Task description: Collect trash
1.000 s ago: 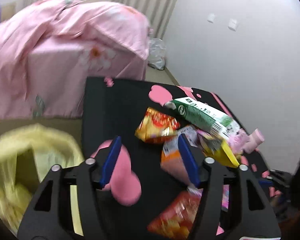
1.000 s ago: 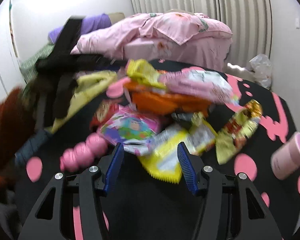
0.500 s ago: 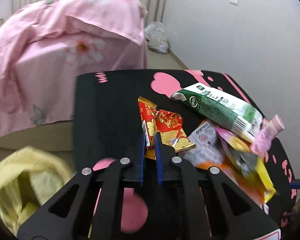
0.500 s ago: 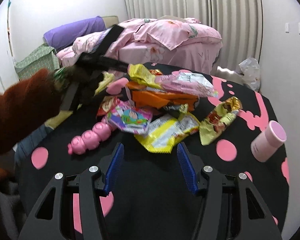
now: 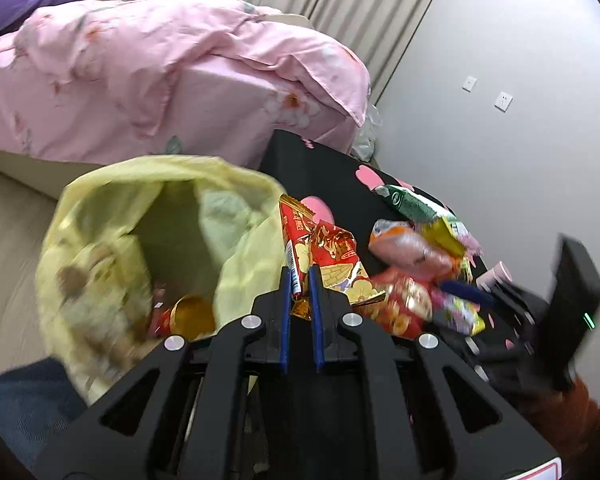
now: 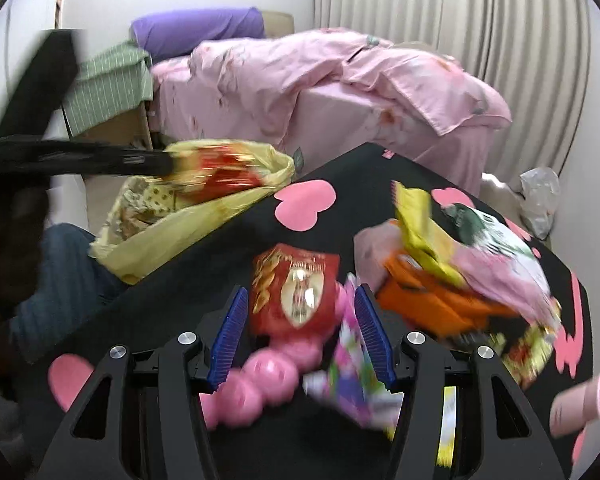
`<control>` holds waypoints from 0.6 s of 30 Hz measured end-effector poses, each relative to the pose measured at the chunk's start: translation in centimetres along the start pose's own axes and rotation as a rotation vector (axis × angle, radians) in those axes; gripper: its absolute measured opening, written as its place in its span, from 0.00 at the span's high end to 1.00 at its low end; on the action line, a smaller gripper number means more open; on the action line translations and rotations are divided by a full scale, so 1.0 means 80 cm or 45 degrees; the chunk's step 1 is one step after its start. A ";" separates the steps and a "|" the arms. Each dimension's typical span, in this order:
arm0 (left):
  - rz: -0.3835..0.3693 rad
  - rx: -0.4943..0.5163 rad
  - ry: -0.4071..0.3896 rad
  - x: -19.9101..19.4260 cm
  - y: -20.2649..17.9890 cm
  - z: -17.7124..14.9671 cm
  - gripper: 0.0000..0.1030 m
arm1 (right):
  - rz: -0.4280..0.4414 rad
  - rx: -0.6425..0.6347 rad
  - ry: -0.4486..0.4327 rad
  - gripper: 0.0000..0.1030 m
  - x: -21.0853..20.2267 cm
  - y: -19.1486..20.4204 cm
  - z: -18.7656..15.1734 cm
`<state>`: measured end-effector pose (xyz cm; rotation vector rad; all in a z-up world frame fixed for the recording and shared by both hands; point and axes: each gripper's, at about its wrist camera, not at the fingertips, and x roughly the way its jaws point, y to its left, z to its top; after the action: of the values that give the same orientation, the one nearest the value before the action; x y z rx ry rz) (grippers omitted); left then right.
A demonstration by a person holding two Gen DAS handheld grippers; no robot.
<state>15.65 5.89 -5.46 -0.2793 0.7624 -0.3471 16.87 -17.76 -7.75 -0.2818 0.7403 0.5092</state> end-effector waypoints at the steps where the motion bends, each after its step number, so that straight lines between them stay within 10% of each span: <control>1: 0.002 -0.005 0.001 -0.007 0.002 -0.006 0.92 | -0.003 -0.011 0.025 0.49 0.007 0.002 0.002; 18: -0.129 0.021 0.053 -0.018 -0.015 -0.051 0.92 | -0.106 0.042 -0.030 0.82 -0.059 -0.010 -0.023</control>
<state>11.58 4.90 -6.94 -0.2968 0.7873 -0.4557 13.30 -20.80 -5.67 -0.2744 0.7100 0.4202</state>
